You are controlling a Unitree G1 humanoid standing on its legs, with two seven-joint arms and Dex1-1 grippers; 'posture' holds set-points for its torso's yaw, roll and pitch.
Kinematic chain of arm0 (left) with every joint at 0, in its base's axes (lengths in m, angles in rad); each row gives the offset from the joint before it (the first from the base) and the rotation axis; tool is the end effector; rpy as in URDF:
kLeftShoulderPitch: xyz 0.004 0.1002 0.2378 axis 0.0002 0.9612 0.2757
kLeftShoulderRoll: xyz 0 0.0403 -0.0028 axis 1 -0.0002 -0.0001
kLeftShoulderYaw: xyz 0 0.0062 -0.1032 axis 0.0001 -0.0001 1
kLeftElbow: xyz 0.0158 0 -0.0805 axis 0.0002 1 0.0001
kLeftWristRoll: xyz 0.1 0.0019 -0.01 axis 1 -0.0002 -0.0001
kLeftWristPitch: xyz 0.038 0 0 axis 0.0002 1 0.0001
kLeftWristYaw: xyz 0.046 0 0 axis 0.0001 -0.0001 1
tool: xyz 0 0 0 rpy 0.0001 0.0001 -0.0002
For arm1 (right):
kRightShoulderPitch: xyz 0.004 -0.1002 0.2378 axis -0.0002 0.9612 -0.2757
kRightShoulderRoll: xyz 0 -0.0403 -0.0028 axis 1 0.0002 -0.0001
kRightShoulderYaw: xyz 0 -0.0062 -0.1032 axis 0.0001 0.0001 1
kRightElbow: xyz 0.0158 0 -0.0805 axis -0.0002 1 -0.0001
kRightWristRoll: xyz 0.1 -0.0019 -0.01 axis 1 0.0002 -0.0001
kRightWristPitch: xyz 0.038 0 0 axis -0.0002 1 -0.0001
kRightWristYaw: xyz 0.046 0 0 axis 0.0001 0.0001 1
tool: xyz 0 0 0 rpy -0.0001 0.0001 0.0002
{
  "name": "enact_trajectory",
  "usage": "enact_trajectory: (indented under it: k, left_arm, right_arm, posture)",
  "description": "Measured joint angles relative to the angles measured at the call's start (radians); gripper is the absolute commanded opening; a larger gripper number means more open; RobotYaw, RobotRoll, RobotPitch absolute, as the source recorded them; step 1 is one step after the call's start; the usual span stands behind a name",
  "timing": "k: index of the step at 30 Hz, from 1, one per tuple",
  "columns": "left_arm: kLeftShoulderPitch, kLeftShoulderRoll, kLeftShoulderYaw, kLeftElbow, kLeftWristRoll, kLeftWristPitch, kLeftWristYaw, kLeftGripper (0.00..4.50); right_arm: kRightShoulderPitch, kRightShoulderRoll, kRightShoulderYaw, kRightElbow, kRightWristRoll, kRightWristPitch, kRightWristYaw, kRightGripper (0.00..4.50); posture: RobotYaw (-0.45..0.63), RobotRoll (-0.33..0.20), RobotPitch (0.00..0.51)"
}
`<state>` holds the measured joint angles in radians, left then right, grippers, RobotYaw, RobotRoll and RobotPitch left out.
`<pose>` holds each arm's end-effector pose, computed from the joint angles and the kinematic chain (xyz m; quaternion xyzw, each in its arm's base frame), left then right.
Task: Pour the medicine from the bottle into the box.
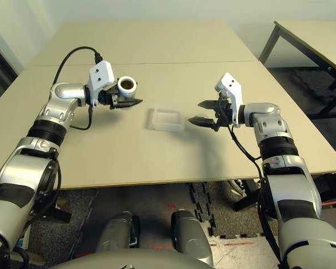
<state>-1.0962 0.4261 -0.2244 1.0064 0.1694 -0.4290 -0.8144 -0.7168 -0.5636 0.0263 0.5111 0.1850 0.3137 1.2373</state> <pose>0.3634 0.1774 0.2038 0.4084 -0.0798 -0.4224 0.8053 0.3205 -0.2488 0.1600 -0.1070 0.1262 0.5118 0.8430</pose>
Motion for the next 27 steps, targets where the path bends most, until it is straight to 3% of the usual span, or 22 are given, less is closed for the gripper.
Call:
enact_trajectory:
  k: [5,9,17,22,27]
  left_arm:
    - [-0.052,-0.023,-0.120,0.089,0.189,-0.125,0.201,2.85]
    - [-0.095,-0.030,-0.296,0.153,0.422,-0.197,0.431,2.85]
    - [-0.220,-0.088,-0.649,0.237,0.863,-0.173,0.938,2.85]
    - [-0.268,-0.149,-0.767,0.284,0.997,-0.099,1.103,2.85]
    - [-0.300,-0.203,-0.825,0.344,1.059,-0.057,1.102,2.85]
  right_arm:
    - [0.013,-0.002,0.000,-0.109,0.037,0.062,-0.010,4.50]
    - [0.030,-0.003,0.000,-0.176,0.071,0.107,-0.011,4.50]
    - [0.084,-0.026,0.002,-0.281,0.114,0.173,-0.004,4.50]
    - [0.105,-0.040,0.002,-0.306,0.126,0.188,-0.015,4.50]
    - [0.115,-0.046,0.000,-0.321,0.148,0.200,-0.033,4.50]
  posture:
    - [-0.07,0.000,0.029]
    - [-0.08,0.000,0.026]
    - [-0.11,0.000,0.023]
    - [-0.12,0.000,0.022]
    - [-0.13,0.000,0.021]
